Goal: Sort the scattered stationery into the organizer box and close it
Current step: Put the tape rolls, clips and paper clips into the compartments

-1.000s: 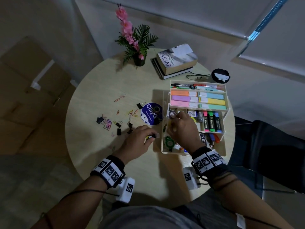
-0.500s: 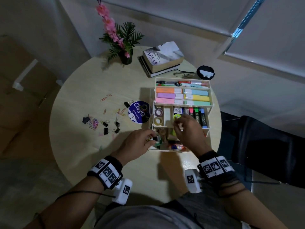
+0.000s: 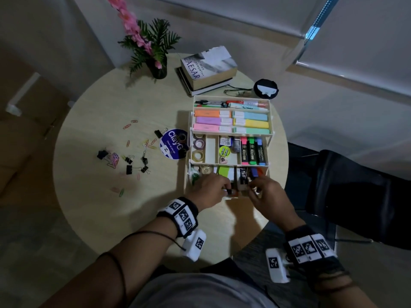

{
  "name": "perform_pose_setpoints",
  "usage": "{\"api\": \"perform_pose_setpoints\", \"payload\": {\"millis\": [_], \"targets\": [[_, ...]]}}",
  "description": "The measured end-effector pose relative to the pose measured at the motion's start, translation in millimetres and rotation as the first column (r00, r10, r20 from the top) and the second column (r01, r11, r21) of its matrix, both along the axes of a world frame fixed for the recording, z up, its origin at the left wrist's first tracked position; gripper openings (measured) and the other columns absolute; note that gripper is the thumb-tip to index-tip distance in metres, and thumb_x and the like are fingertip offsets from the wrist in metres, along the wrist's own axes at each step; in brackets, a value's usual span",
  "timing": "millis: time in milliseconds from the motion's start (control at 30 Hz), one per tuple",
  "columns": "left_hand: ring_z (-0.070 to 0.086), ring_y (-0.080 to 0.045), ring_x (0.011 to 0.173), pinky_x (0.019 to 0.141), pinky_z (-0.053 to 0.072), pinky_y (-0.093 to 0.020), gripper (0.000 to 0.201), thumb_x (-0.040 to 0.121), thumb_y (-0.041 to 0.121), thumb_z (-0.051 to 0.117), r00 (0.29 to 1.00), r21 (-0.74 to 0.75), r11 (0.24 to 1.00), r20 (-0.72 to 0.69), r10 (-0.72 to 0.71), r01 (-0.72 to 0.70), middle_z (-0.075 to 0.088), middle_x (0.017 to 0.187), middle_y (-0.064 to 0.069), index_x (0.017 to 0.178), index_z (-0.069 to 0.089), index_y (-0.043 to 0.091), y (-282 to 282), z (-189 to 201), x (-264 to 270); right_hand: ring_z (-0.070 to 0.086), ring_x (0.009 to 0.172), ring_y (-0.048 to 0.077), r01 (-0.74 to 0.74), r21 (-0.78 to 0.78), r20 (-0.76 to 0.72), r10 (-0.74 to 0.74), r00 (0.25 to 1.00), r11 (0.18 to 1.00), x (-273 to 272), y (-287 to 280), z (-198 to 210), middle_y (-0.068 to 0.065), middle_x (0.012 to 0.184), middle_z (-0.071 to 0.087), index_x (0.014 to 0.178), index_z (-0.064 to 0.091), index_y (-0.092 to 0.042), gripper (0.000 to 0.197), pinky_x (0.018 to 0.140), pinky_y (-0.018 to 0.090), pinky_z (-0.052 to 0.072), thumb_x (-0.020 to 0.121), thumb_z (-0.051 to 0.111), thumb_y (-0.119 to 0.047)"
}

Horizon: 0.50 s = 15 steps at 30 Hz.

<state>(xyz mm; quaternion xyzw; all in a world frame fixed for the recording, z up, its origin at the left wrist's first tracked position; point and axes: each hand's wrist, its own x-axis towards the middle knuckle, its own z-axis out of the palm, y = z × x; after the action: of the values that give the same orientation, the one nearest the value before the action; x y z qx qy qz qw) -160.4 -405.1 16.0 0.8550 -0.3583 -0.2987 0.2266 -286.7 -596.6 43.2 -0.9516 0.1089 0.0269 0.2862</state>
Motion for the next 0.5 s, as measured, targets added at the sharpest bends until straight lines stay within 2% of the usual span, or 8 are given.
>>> {"api": "perform_pose_setpoints", "payload": {"millis": [100, 167, 267, 367, 433, 500], "targets": [[0.072, -0.027, 0.094, 0.079, 0.059, -0.035, 0.019, 0.100, 0.018, 0.065, 1.000, 0.099, 0.995, -0.013, -0.001, 0.003, 0.075, 0.108, -0.003, 0.111, 0.078, 0.026, -4.7, 0.0, -3.9, 0.053, 0.073, 0.014, -0.121, 0.037, 0.011, 0.120, 0.993, 0.992, 6.7, 10.3, -2.0, -0.006, 0.081, 0.057, 0.085, 0.072, -0.018, 0.007, 0.064, 0.035, 0.047, 0.091, 0.073, -0.013], [0.071, -0.029, 0.086, 0.071, 0.057, -0.035, 0.018, 0.100, 0.018, 0.062, 0.999, 0.128, 0.991, -0.013, -0.031, 0.032, 0.073, 0.097, -0.005, 0.106, 0.078, 0.023, -5.2, 2.4, -5.0, 0.048, 0.072, 0.007, -0.168, 0.039, 0.031, 0.167, 0.986, 0.985, 11.9, 18.4, 1.6, -0.011, 0.081, 0.053, 0.087, 0.074, -0.018, 0.007, 0.064, 0.029, 0.040, 0.090, 0.075, -0.012], [0.067, -0.029, 0.077, 0.063, 0.047, -0.032, 0.015, 0.099, 0.016, 0.059, 0.998, 0.135, 0.989, -0.034, -0.049, 0.053, 0.069, 0.086, -0.007, 0.097, 0.075, 0.016, -0.2, 10.8, -5.4, 0.057, 0.072, 0.012, -0.191, 0.024, 0.025, 0.190, 0.981, 0.981, 20.6, 28.7, 3.1, -0.007, 0.081, 0.060, 0.088, 0.075, -0.022, 0.008, 0.061, 0.030, 0.040, 0.090, 0.076, -0.015], [0.067, -0.034, 0.086, 0.066, 0.042, -0.032, 0.014, 0.096, 0.008, 0.058, 0.996, 0.073, 0.996, -0.070, -0.046, 0.051, 0.069, 0.091, -0.017, 0.093, 0.071, 0.007, 11.7, 25.0, -2.6, 0.058, 0.072, 0.015, -0.237, 0.039, 0.030, 0.236, 0.971, 0.971, 32.4, 42.2, 4.3, -0.008, 0.079, 0.057, 0.089, 0.074, -0.027, 0.008, 0.059, 0.036, 0.044, 0.089, 0.075, -0.019], [0.066, -0.033, 0.090, 0.069, 0.042, -0.032, 0.010, 0.095, 0.008, 0.058, 0.996, -0.023, 0.999, -0.084, -0.034, 0.032, 0.068, 0.096, -0.018, 0.093, 0.068, 0.006, 28.3, 32.4, 2.3, 0.059, 0.071, 0.016, -0.256, 0.056, 0.048, 0.254, 0.966, 0.965, 42.2, 53.8, 7.2, -0.006, 0.079, 0.057, 0.088, 0.073, -0.025, 0.008, 0.059, 0.036, 0.045, 0.090, 0.076, -0.018], [0.063, -0.023, 0.087, 0.069, 0.039, -0.029, 0.007, 0.096, 0.009, 0.059, 0.996, -0.134, 0.991, -0.090, 0.007, -0.019, 0.068, 0.097, -0.013, 0.095, 0.066, 0.010, 53.3, 37.0, 8.7, 0.059, 0.072, 0.016, -0.268, 0.076, 0.076, 0.262, 0.962, 0.960, 53.5, 68.9, 12.5, -0.005, 0.079, 0.058, 0.087, 0.071, -0.022, 0.009, 0.062, 0.034, 0.046, 0.092, 0.074, -0.016]]}}
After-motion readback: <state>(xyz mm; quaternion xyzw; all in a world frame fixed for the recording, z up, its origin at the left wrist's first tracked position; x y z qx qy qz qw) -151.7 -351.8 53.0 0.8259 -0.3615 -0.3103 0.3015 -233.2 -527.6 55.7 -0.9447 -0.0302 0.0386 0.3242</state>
